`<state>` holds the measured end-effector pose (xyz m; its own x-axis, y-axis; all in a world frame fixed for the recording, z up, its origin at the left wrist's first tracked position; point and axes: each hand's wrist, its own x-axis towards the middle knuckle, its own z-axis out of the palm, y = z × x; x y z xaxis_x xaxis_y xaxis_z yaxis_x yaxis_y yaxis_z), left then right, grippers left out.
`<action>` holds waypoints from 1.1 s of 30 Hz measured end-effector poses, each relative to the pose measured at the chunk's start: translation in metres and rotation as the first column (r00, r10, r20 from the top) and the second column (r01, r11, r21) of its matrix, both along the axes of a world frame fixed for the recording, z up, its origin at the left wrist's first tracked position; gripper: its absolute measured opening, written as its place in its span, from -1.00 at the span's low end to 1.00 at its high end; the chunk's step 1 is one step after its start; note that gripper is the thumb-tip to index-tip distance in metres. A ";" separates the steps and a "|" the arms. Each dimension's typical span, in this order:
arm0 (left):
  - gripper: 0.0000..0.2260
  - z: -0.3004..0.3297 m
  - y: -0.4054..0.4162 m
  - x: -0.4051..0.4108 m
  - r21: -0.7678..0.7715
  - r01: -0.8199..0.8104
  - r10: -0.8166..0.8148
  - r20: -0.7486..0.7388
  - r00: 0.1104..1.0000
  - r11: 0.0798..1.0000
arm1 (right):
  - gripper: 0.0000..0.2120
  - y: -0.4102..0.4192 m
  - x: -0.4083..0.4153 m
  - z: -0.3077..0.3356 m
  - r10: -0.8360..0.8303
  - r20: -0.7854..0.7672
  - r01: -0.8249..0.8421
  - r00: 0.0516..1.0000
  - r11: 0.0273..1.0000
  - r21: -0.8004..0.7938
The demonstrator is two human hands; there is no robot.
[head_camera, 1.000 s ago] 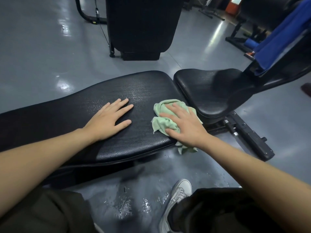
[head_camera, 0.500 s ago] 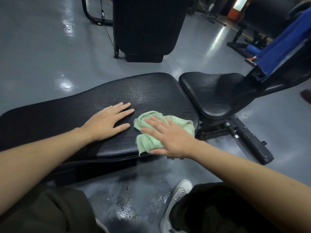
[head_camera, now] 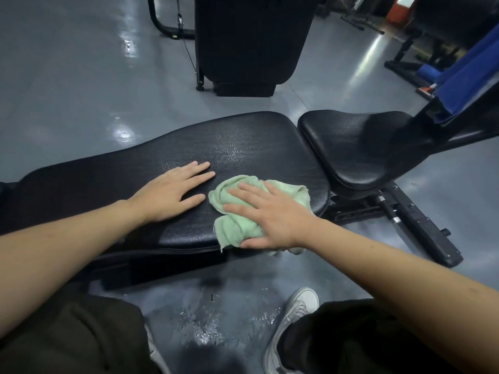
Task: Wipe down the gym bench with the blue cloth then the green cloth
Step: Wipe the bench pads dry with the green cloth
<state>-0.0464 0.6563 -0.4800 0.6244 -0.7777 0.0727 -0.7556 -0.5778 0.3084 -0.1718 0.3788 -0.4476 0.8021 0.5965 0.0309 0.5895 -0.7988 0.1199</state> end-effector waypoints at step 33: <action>-0.45 -0.009 0.005 0.005 -0.082 -0.034 0.036 0.020 0.999 0.996 | -0.36 -0.083 0.187 0.033 -0.505 -0.100 0.508 0.858 0.861 0.012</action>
